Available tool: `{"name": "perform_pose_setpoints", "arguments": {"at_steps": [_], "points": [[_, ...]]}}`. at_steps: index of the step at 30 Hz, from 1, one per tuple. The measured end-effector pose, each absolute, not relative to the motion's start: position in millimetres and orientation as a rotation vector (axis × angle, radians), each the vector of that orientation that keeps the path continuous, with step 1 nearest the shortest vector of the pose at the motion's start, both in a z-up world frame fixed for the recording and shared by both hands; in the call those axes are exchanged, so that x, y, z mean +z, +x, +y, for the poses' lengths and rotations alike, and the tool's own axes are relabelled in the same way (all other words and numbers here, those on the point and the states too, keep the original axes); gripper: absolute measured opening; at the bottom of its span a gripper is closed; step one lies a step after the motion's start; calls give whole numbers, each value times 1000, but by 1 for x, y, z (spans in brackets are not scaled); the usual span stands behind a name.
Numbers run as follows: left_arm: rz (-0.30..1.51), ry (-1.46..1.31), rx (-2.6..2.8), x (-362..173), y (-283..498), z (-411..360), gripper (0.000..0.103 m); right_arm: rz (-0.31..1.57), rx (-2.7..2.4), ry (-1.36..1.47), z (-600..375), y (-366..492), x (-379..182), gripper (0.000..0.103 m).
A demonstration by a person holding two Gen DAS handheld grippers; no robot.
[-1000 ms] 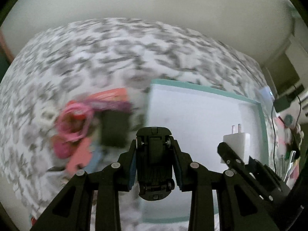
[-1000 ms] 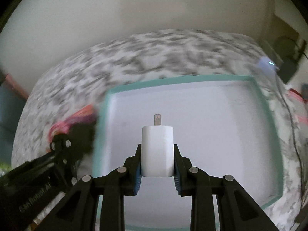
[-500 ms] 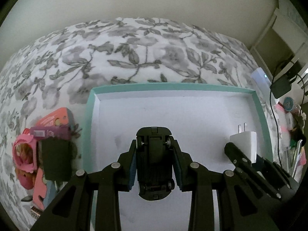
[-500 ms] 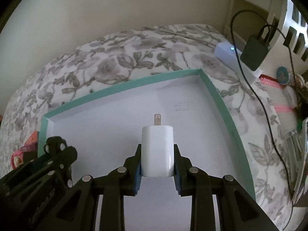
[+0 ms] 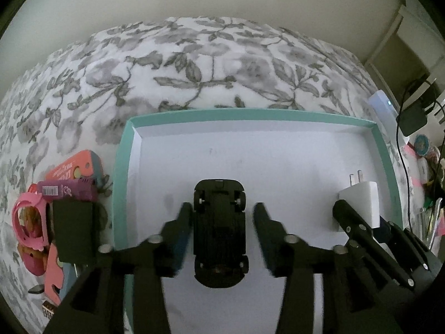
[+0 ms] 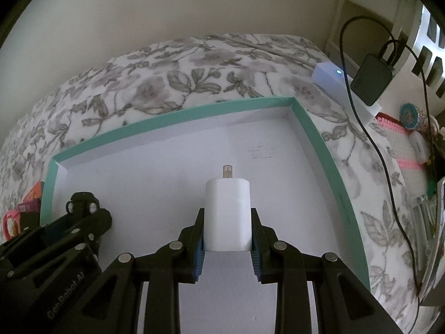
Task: Organize rigid objects
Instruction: 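Lower the toy car into the tray and open the left gripper while the right gripper releases the charger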
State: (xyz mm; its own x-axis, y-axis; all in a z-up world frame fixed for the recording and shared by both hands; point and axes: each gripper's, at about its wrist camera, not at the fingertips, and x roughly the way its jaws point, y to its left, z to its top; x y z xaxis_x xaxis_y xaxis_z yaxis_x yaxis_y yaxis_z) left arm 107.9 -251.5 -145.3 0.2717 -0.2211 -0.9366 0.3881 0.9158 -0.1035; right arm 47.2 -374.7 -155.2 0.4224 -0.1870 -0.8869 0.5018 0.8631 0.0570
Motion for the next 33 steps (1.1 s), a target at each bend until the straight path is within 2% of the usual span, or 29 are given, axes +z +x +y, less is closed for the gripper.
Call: {"name": "perform_pose_setpoints", "arguments": {"at_steps": [3, 7, 10, 12, 14, 16, 18, 19, 24, 28, 33], "points": [[1239, 143, -407, -141, 108, -250, 53, 1026, -443, 347, -376, 46, -146, 31], [1219, 146, -389, -128, 109, -247, 67, 987, -439, 359, -378, 43, -133, 35], [1211, 130, -387, -119, 110, -242, 69, 967, -444, 363, -379, 42, -126, 37], [1208, 123, -378, -115, 112, -240, 71, 960, -443, 365, -379, 41, -124, 42], [1201, 121, -363, -113, 113, -237, 81, 956, -446, 363, -379, 41, -123, 46], [1200, 110, -350, -110, 115, -233, 81, 957, -451, 367, -380, 40, -124, 50], [1196, 93, -336, -109, 117, -227, 84, 960, -455, 378, -382, 40, -126, 59], [1192, 84, -330, -108, 118, -224, 89, 961, -458, 383, -382, 40, -127, 61], [1170, 48, -299, -107, 124, -210, 90, 966, -465, 392, -385, 38, -133, 74], [1158, 22, -283, -108, 129, -201, 98, 971, -462, 409, -387, 37, -137, 84], [1184, -72, -287, -113, 137, -182, 98, 968, -456, 419, -388, 36, -138, 96]]}}
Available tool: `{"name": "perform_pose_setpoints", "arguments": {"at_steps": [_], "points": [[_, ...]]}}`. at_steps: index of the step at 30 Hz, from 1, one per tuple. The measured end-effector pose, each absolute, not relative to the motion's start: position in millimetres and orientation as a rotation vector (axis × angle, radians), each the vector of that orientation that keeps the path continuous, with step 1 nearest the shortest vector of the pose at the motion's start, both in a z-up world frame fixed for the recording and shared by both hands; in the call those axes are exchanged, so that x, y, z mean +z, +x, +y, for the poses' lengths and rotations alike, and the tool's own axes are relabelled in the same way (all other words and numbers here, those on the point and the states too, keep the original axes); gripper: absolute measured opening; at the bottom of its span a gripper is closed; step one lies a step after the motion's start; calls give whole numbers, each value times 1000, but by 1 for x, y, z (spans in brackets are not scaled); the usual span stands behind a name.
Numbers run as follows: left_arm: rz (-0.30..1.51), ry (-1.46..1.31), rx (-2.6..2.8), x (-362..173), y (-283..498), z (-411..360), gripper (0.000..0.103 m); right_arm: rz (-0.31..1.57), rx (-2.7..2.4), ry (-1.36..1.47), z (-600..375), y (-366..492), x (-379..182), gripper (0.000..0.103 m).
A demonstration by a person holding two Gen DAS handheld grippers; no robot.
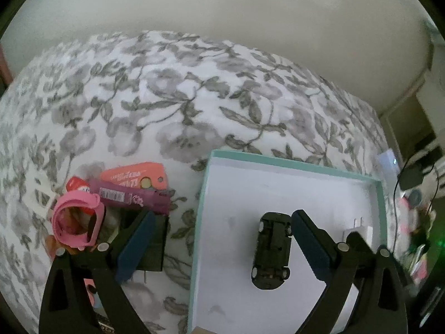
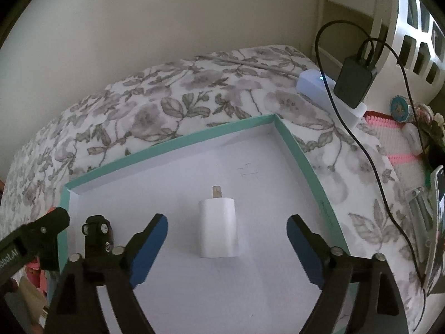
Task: Organize rigid objects
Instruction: 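Lower the toy car into the tray and open the left gripper while the right gripper releases the charger, then raise both grippers away from the tray and move back toward the pile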
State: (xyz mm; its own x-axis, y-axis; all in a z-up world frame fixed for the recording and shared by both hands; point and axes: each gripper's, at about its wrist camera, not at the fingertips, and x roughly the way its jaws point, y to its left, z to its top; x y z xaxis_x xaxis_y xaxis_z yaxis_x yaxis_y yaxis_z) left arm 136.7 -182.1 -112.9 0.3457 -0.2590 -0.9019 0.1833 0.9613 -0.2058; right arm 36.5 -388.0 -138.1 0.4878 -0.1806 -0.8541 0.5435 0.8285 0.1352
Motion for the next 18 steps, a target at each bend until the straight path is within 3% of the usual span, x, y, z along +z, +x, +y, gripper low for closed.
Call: {"name": "perform_pose_setpoints", "arguments": {"at_steps": [3, 18], "points": [[1183, -93, -279, -112, 139, -175, 98, 965, -447, 424, -388, 37, -139, 103], [1055, -219, -323, -89, 142, -149, 101, 896, -437, 400, -381, 35, -127, 103]]}}
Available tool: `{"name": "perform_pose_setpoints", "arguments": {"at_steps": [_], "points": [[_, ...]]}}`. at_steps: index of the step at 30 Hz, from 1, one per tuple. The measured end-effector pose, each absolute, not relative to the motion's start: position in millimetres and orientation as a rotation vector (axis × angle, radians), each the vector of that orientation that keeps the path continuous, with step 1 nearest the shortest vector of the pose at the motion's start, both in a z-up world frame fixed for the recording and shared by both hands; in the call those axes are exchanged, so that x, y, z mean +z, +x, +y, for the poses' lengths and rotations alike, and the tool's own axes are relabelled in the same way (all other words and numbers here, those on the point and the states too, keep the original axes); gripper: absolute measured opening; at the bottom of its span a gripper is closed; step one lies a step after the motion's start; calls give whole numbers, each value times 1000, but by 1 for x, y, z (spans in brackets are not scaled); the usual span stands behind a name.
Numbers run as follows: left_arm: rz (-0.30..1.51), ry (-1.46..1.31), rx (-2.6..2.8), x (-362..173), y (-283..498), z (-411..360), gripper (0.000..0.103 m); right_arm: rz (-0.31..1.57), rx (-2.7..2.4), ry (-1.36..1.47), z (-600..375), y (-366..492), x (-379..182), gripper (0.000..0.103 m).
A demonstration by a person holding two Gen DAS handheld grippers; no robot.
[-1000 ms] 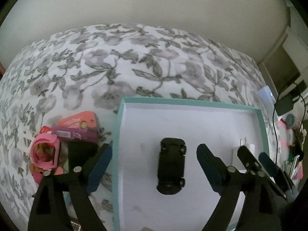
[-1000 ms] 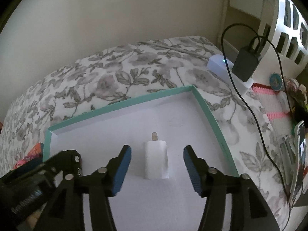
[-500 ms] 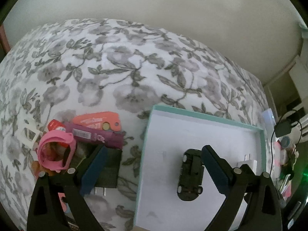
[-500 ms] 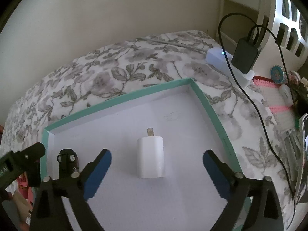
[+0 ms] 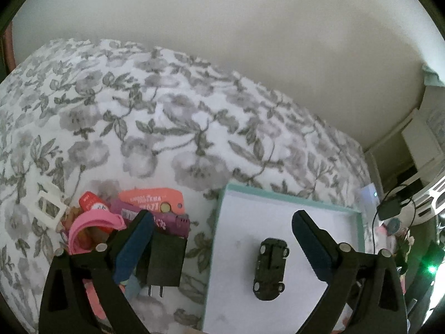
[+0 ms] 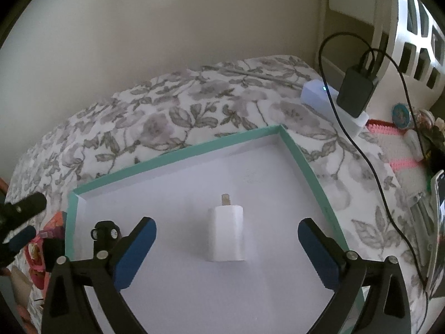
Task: Organize rigid objects
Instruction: 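Raise both grippers away from the tray and move back toward the pile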
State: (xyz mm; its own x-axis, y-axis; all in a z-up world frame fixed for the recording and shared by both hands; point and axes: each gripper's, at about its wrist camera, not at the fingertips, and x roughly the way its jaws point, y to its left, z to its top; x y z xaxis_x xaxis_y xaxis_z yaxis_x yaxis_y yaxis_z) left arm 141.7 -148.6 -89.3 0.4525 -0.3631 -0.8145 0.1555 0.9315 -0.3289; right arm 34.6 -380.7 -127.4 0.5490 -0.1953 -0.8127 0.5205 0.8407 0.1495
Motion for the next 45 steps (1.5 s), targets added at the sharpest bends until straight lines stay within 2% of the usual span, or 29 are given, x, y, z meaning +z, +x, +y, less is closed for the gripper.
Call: {"name": "perform_pose_setpoints", "arguments": {"at_steps": [12, 20, 31, 36, 45], "points": [[975, -260, -320, -70, 137, -122, 102, 875, -390, 393, -362, 31, -112, 103], [886, -129, -262, -41, 133, -107, 102, 812, -377, 307, -340, 30, -84, 103], [818, -151, -195, -15, 137, -53, 102, 690, -390, 239, -322, 29, -42, 103], [837, -210, -181, -13, 139, -19, 102, 639, -397, 305, -319, 25, -24, 103], [917, -282, -139, -15, 132, 29, 102, 726, -230, 313, -264, 33, -27, 103]]}}
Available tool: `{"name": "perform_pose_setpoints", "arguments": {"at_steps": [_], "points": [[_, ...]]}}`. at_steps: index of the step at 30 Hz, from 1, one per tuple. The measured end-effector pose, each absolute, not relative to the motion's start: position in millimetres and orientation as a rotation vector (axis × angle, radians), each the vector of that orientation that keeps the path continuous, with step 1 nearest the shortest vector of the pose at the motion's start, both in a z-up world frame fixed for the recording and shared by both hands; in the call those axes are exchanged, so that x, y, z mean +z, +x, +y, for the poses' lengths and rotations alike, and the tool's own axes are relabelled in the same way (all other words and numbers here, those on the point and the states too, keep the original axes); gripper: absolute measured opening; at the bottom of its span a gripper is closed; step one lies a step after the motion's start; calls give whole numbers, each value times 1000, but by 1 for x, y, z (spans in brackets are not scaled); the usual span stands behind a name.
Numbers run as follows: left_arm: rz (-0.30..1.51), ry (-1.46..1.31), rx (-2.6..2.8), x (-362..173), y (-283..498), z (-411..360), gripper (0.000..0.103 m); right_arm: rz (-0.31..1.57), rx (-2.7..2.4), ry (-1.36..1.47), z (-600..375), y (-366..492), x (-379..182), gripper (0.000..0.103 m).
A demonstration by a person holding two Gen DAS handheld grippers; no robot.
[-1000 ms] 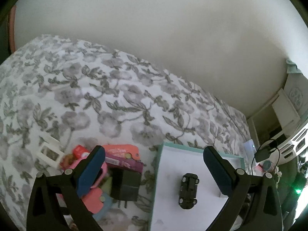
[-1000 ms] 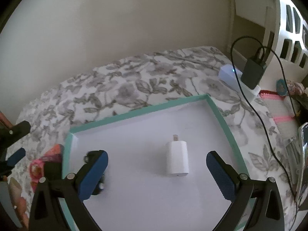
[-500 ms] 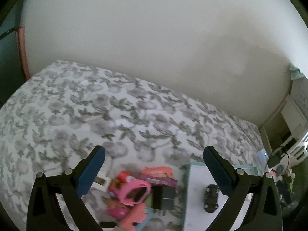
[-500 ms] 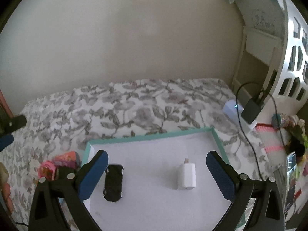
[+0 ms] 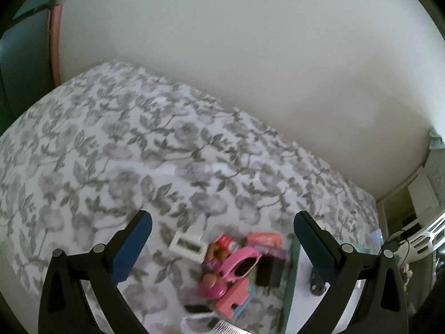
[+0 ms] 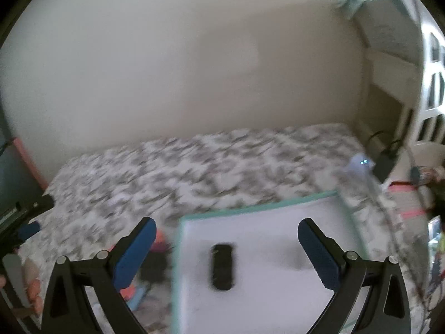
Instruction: Organize rigid objects
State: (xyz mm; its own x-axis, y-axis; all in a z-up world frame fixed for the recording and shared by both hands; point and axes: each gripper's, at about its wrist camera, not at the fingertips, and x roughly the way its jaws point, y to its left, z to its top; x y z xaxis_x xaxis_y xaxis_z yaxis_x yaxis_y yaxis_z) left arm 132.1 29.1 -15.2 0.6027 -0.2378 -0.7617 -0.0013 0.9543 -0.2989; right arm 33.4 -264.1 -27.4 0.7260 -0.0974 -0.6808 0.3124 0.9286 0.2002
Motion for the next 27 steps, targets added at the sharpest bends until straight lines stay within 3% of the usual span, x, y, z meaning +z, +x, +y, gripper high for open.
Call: {"name": "perform_pose_setpoints", "arguments": {"at_steps": [11, 27], "points": [[1106, -147, 16, -52, 103, 47, 102, 959, -53, 274, -172, 38, -72, 103], [1338, -229, 83, -115, 92, 73, 102, 1157, 6, 413, -139, 38, -121, 103]]}}
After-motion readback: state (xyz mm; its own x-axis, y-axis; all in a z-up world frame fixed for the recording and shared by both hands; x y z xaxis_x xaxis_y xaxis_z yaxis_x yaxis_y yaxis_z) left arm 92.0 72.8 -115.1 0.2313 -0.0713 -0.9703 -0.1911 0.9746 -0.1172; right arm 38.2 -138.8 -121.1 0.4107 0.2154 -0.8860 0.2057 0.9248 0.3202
